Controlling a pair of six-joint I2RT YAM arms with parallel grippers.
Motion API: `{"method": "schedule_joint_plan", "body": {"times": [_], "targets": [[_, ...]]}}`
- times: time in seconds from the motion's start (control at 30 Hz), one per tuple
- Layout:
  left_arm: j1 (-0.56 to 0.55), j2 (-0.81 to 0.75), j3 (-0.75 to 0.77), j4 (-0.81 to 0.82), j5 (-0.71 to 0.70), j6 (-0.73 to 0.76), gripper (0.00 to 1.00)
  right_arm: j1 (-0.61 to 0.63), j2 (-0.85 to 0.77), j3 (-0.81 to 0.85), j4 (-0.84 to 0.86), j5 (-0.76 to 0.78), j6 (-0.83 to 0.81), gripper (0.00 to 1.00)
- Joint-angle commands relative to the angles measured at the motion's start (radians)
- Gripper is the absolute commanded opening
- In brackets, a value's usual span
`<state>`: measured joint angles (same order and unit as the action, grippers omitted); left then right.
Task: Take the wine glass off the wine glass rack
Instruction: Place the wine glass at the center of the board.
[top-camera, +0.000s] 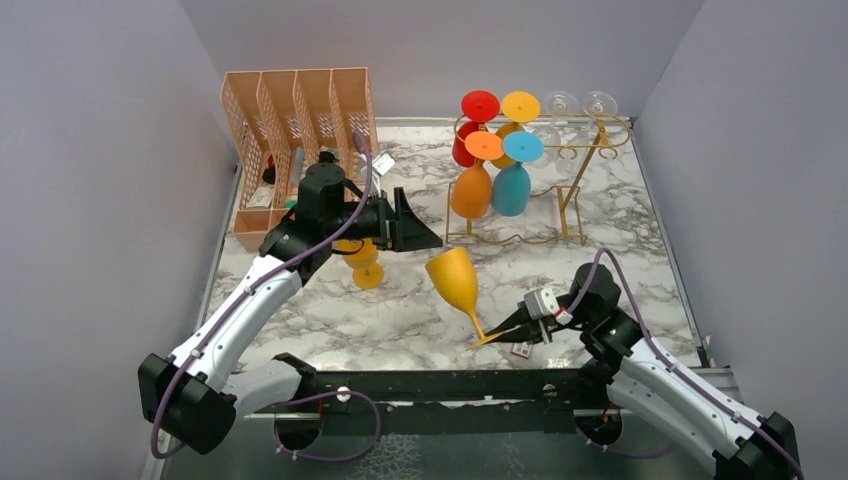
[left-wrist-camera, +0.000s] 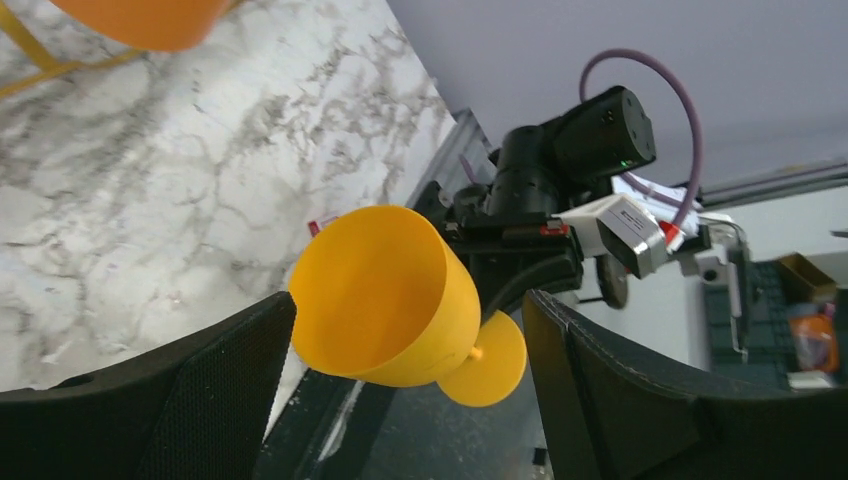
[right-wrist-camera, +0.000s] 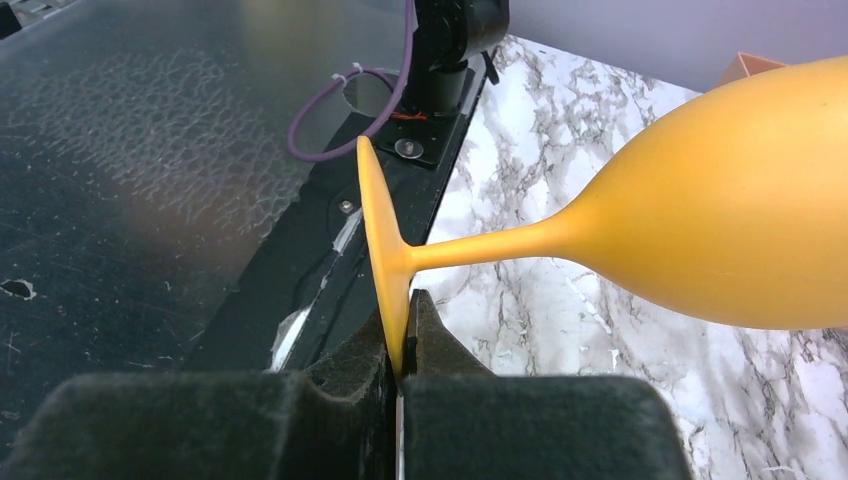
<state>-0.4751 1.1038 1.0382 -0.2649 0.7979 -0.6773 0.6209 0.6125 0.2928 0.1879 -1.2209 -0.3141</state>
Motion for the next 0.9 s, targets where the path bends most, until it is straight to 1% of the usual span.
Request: {"method": "schedule_joint_plan", "body": {"times": [0.0, 0.1, 0.23, 0.47, 0.6, 0.7, 0.87], "targets": [[0.001, -0.002, -0.058, 0.178, 0.174, -0.107, 0.85, 0.005, -0.004, -0.006, 0.05, -0.065, 0.004, 0.01], [-0.012, 0.001, -0.059, 0.192, 0.213, -0.108, 0.83, 0.005, 0.005, -0.006, 0.062, -0.083, -0.002, 0.01], [-0.045, -0.005, -0.065, 0.198, 0.23, -0.092, 0.81, 0.005, 0.017, 0.001, 0.046, -0.083, -0.024, 0.01], [-0.131, 0.027, -0.084, 0.2, 0.246, -0.073, 0.69, 0.005, 0.01, 0.002, 0.042, -0.075, -0.035, 0.01], [-0.153, 0.027, -0.079, 0.199, 0.274, -0.051, 0.58, 0.005, 0.004, 0.003, 0.034, -0.063, -0.04, 0.01], [-0.155, 0.023, -0.08, 0.198, 0.287, -0.039, 0.45, 0.005, 0.012, 0.005, 0.022, -0.052, -0.046, 0.01], [-0.155, 0.01, -0.07, 0.155, 0.281, -0.005, 0.26, 0.005, 0.02, 0.018, -0.017, -0.01, -0.073, 0.01]]}}
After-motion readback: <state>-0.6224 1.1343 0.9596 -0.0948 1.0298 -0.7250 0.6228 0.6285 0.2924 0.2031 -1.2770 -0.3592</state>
